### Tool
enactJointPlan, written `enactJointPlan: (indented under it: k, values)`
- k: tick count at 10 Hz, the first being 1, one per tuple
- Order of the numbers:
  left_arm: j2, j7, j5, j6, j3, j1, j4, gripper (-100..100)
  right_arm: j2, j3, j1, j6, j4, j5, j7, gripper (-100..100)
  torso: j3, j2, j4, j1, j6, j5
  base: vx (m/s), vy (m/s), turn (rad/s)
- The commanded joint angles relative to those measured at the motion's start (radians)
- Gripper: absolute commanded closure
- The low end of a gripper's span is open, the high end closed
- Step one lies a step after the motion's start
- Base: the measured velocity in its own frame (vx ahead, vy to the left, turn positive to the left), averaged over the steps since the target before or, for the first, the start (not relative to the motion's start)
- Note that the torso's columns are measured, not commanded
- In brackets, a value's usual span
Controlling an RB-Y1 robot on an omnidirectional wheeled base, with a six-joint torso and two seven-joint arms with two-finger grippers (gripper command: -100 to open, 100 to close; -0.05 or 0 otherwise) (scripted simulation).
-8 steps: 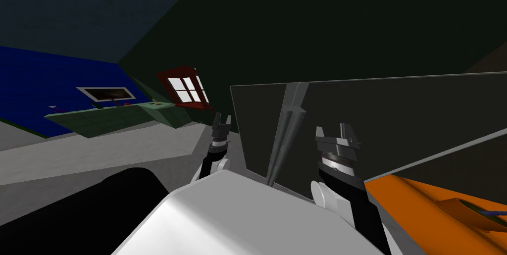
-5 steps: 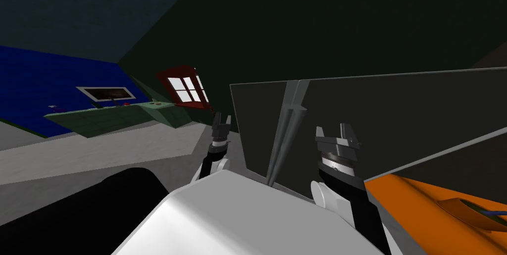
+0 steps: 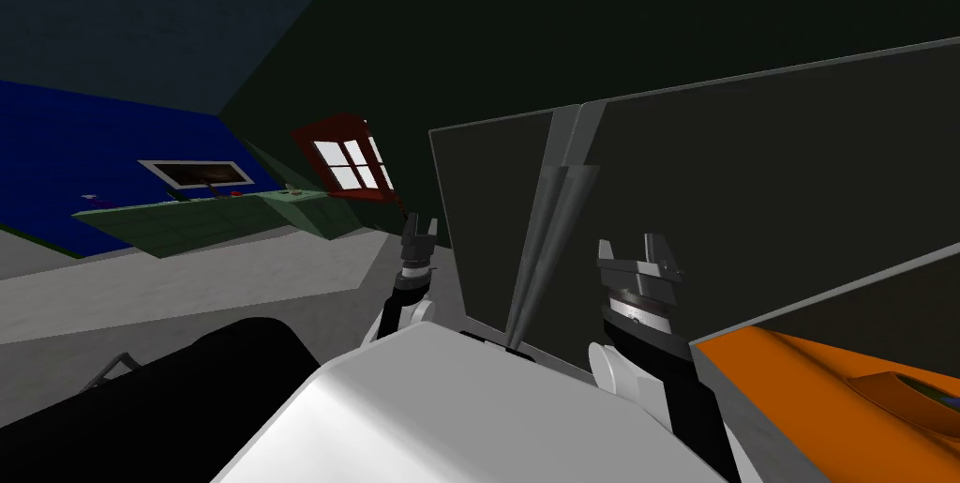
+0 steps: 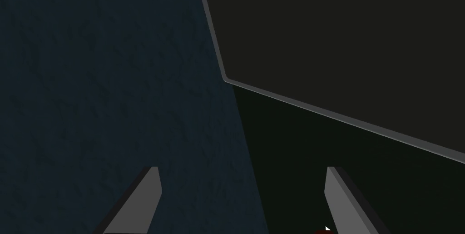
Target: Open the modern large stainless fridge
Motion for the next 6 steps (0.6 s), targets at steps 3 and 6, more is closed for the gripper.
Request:
enactJointPlan:
  k: [3,6]
  values:
    - [0.0,0.0,0.0,0.0,0.0,0.0,0.0,0,-0.058,-0.005,-0.003,0.002,0.004,0.01,-0.005,-100,-0.364,0.181,0.181,0.001,0.0,0.0,0.006,0.012,-0.029]
    - [0.0,0.0,0.0,0.0,0.0,0.0,0.0,0,-0.144,-0.017,-0.011,0.005,0.011,0.035,-0.015,-100,-0.389,0.193,0.194,0.001,0.0,0.0,0.011,0.031,-0.067]
